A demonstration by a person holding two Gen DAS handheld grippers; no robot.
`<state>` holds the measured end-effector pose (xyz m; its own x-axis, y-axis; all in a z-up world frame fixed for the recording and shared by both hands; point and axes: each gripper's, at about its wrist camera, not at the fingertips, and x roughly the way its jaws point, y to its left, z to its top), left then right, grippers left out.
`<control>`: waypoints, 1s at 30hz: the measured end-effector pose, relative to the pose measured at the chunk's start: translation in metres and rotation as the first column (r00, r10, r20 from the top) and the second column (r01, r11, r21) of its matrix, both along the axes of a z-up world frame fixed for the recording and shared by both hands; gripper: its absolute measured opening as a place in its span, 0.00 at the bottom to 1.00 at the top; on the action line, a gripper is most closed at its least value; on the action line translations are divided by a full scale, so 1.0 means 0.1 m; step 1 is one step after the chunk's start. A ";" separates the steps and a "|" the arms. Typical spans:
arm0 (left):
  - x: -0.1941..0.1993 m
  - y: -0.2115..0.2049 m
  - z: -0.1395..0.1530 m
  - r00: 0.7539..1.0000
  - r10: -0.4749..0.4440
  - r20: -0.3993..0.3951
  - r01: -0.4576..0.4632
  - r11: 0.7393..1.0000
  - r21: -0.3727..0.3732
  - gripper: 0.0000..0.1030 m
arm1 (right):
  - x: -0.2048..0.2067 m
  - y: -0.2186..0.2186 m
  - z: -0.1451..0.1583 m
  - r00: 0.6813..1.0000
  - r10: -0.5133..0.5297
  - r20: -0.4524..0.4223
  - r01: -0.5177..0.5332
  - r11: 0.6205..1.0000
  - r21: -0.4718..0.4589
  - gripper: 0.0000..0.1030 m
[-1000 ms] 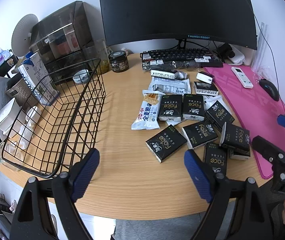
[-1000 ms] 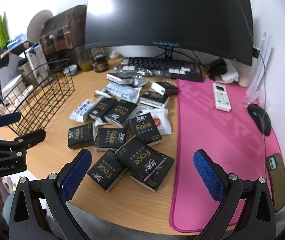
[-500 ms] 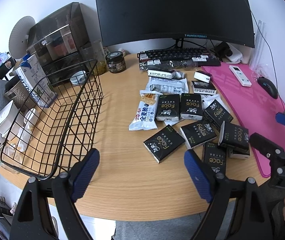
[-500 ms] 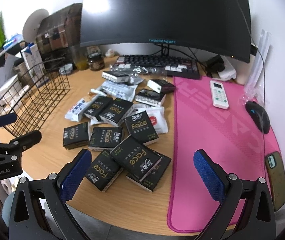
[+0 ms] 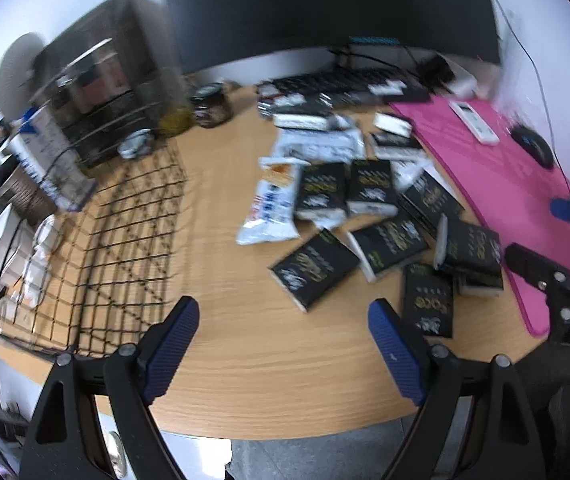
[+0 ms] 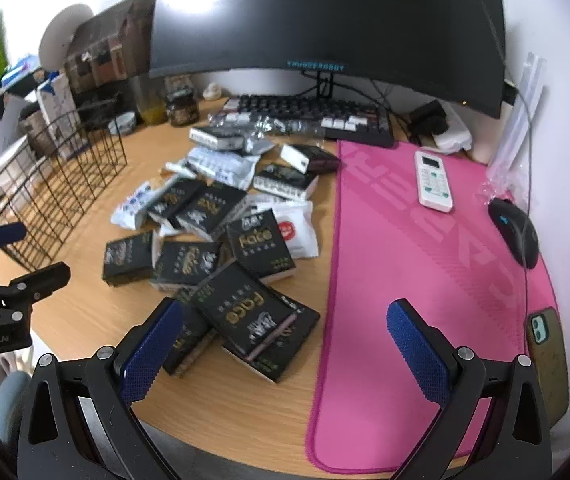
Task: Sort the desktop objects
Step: 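Move both tools toward the black Face tissue packs on the desk, then grasp a black Face tissue pack with the right gripper while the left gripper grasps another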
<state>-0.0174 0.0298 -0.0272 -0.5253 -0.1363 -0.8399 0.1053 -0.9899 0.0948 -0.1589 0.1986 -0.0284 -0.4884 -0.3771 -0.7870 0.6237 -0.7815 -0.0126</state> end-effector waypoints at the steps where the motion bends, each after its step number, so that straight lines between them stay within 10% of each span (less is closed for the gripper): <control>1: -0.02 0.02 -0.03 1.000 -0.006 0.009 0.006 1.000 -0.005 0.84 | -0.01 -0.01 -0.04 1.000 0.028 0.013 -0.028 0.999 0.015 1.00; 11: -0.15 -0.03 -0.21 0.998 0.022 0.060 -0.022 1.000 0.004 0.84 | -0.18 -0.34 -0.32 0.976 0.209 0.057 -0.212 0.975 0.065 0.96; 18: -0.19 0.03 -0.31 0.996 -0.016 0.091 0.015 1.000 0.019 0.84 | -0.18 -0.46 -0.46 0.963 0.251 0.096 -0.259 0.963 0.078 0.46; 30: -0.32 0.49 -0.37 0.982 -0.151 0.117 0.140 0.985 0.100 0.84 | -0.20 -0.04 -0.25 0.987 0.140 0.075 -0.143 0.989 0.039 0.46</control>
<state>-0.0490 0.0785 -0.0637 -0.4252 0.0141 -0.9050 -0.0473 -0.9989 0.0066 -0.1785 0.1946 -0.0537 -0.3742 -0.4020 -0.8357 0.7283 -0.6852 0.0035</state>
